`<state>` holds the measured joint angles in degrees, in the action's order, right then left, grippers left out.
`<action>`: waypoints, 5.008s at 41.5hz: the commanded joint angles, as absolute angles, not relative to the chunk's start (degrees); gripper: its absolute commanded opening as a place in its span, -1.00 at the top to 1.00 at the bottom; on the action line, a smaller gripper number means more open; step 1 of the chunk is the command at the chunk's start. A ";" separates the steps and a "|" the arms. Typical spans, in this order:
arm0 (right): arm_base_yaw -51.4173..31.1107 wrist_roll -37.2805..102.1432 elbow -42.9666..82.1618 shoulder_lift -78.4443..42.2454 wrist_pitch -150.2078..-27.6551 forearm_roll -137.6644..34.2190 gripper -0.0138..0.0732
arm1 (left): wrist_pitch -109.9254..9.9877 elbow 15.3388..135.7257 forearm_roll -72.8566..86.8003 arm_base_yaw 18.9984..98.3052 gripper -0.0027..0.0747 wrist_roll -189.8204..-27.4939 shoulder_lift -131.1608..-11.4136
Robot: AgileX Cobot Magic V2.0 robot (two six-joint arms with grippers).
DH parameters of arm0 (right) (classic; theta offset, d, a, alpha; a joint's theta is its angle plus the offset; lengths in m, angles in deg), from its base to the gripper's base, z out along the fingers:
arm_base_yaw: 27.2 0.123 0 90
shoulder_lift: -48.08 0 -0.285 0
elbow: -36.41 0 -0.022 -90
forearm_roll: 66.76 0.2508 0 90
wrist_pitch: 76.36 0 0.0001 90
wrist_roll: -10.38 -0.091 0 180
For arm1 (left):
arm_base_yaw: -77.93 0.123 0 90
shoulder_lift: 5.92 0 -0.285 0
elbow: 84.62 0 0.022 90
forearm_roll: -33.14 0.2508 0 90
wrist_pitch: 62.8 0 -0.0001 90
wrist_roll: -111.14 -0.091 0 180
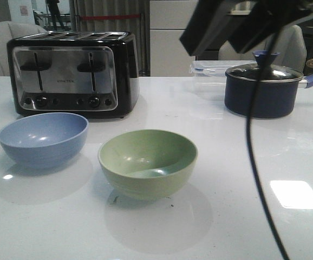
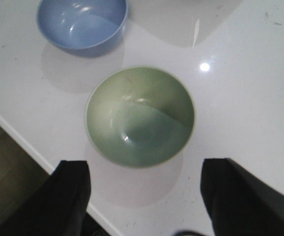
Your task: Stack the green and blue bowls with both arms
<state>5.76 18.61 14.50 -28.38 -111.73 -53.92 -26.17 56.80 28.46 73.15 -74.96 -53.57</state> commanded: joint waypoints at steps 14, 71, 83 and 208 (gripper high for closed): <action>6.50 19.52 -2.01 -11.02 -108.76 -54.01 -0.64 | -29.64 59.15 27.04 71.39 -0.38 -76.97 -61.68; 6.50 19.52 -2.20 -11.02 -109.39 -54.01 -0.64 | -31.68 86.66 19.30 70.43 0.65 -77.12 -116.36; 6.50 19.52 -2.20 -11.02 -109.39 -54.01 -0.64 | -22.41 93.13 19.30 69.27 0.69 -77.89 -112.63; 6.50 19.52 -2.20 -11.02 -109.39 -54.01 -0.64 | -13.34 97.64 21.72 47.65 0.06 -80.57 -90.20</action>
